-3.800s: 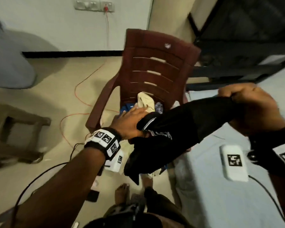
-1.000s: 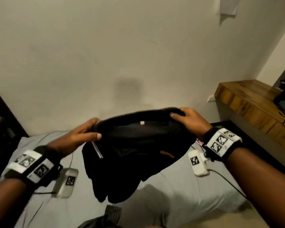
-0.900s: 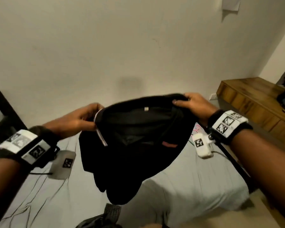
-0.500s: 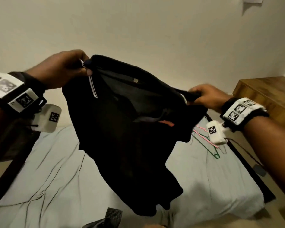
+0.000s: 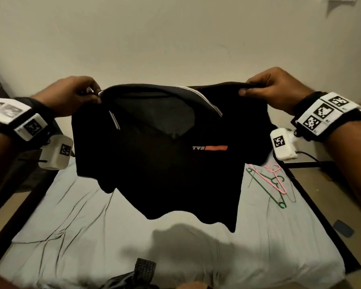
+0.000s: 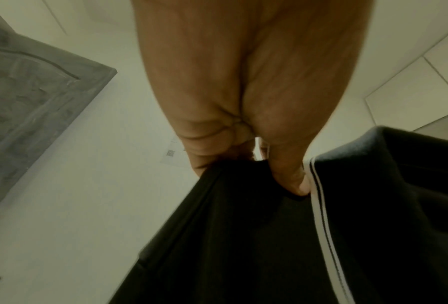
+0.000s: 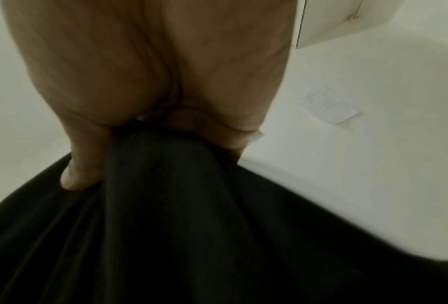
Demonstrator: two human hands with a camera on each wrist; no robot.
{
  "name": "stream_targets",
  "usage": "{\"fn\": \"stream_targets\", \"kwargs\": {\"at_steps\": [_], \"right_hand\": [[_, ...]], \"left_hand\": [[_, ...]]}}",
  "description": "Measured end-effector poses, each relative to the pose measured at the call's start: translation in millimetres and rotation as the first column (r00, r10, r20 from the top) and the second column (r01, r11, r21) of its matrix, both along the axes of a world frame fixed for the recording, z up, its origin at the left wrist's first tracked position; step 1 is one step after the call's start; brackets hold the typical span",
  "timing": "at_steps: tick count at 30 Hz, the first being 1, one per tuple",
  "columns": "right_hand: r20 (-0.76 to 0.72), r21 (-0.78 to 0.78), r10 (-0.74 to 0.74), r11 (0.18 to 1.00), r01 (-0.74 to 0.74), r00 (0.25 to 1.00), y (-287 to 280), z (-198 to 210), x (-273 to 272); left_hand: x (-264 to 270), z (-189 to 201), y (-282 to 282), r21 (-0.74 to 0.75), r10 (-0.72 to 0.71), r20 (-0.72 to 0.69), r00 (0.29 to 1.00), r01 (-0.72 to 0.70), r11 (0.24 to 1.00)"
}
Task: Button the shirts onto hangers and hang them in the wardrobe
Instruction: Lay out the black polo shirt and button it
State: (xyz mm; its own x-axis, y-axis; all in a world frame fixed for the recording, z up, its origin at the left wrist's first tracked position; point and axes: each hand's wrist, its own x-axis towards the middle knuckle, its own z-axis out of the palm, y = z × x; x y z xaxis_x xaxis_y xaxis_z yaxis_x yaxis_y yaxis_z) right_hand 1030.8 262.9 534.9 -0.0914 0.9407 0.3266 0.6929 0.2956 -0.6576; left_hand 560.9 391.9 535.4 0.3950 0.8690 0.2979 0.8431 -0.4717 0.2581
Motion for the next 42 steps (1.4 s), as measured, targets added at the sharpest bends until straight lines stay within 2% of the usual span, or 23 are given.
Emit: {"fn": "stream_targets", "kwargs": {"at_steps": [2, 5, 8, 12, 14, 16, 19, 21, 22, 23, 25, 27, 29, 30, 32, 33, 35, 38, 40, 42], "right_hand": [[0.008, 0.054, -0.021, 0.998, 0.02, 1.0, 0.9, -1.4, 3.9], [0.025, 0.077, -0.04, 0.996, 0.038, 0.999, -0.5, -4.8, 9.4], [0.04, 0.092, -0.102, 0.991, 0.098, 0.994, -1.2, -9.6, 16.8], [0.059, 0.151, -0.208, 0.969, 0.197, 0.976, -2.6, -15.9, 22.3], [0.057, 0.158, -0.244, 0.96, 0.233, 0.968, -4.4, -21.1, 26.8], [0.071, 0.116, -0.209, 0.973, 0.2, 0.975, -9.9, -25.8, 31.4], [0.273, -0.029, -0.094, 0.994, 0.106, 0.957, -24.6, -29.3, 32.8], [0.443, -0.058, -0.074, 0.992, 0.111, 0.894, -30.6, -36.0, 36.1], [0.485, -0.026, -0.095, 0.992, 0.122, 0.869, -31.7, -39.7, 40.5], [0.488, 0.02, -0.13, 0.99, 0.138, 0.863, -32.3, -43.7, 46.7], [0.398, 0.09, -0.211, 0.977, 0.191, 0.893, -32.8, -48.3, 60.0], [0.309, 0.116, -0.27, 0.962, 0.246, 0.912, -33.2, -53.2, 73.4], [0.263, 0.106, -0.296, 0.955, 0.278, 0.918, -32.3, -60.6, 83.2], [0.256, 0.09, -0.299, 0.954, 0.285, 0.919, -31.9, -64.9, 86.6], [0.265, 0.048, -0.299, 0.954, 0.297, 0.917, -32.8, -72.7, 90.2], [0.279, 0.036, -0.301, 0.952, 0.303, 0.912, -34.3, -76.0, 90.6], [0.322, 0.047, -0.318, 0.946, 0.32, 0.892, -38.8, -81.0, 88.4], [0.371, 0.087, -0.361, 0.931, 0.355, 0.856, -45.4, -89.1, 81.8], [0.371, 0.086, -0.379, 0.923, 0.376, 0.847, -49.6, -91.7, 78.6], [0.378, 0.057, -0.393, 0.914, 0.402, 0.838, -53.4, -94.0, 76.5]], "left_hand": [[2.1, -7.5, -7.5, 0.026, 0.069, -0.126, 0.99, -0.066, 0.997], [10.2, -24.4, -17.9, 0.039, 0.128, -0.344, 0.93, -0.122, 0.992], [15.1, -46.8, -20.4, 0.075, 0.23, -0.418, 0.879, -0.219, 0.973], [29.7, -75.7, -31.5, 0.011, 0.445, -0.293, 0.847, -0.462, 0.887], [36.7, -84.9, -37.6, -0.037, 0.47, -0.245, 0.848, -0.492, 0.87], [41.5, -93.6, -40.5, -0.128, 0.46, -0.105, 0.882, -0.471, 0.873], [42.7, -106.7, -46.0, -0.236, 0.435, 0.125, 0.892, -0.399, 0.886], [49.9, -103.5, -56.4, -0.25, 0.427, 0.405, 0.808, -0.351, 0.902], [51.8, -104.4, -58.5, -0.221, 0.427, 0.475, 0.769, -0.366, 0.904], [51.6, -105.2, -59.2, -0.174, 0.41, 0.494, 0.766, -0.375, 0.91], [46.2, -105.2, -65.7, -0.114, 0.386, 0.446, 0.807, -0.377, 0.919], [41.6, -102.9, -74.7, -0.043, 0.304, 0.369, 0.879, -0.31, 0.95], [37.7, -101.0, -80.3, -0.011, 0.235, 0.233, 0.944, -0.239, 0.971], [38.5, -99.7, -84.0, -0.001, 0.209, 0.122, 0.97, -0.211, 0.978], [40.0, -97.3, -89.1, 0.048, 0.181, -0.051, 0.982, -0.179, 0.983], [40.1, -96.6, -90.6, 0.088, 0.191, -0.065, 0.979, -0.185, 0.979], [38.5, -98.1, -92.6, 0.149, 0.234, -0.043, 0.971, -0.226, 0.963], [37.4, -105.3, -93.5, 0.098, 0.346, 0.045, 0.937, -0.348, 0.932], [33.5, -110.8, -93.1, -0.052, 0.436, 0.162, 0.886, -0.433, 0.9], [25.0, -118.5, -92.3, -0.238, 0.498, 0.239, 0.833, -0.447, 0.862]]}}
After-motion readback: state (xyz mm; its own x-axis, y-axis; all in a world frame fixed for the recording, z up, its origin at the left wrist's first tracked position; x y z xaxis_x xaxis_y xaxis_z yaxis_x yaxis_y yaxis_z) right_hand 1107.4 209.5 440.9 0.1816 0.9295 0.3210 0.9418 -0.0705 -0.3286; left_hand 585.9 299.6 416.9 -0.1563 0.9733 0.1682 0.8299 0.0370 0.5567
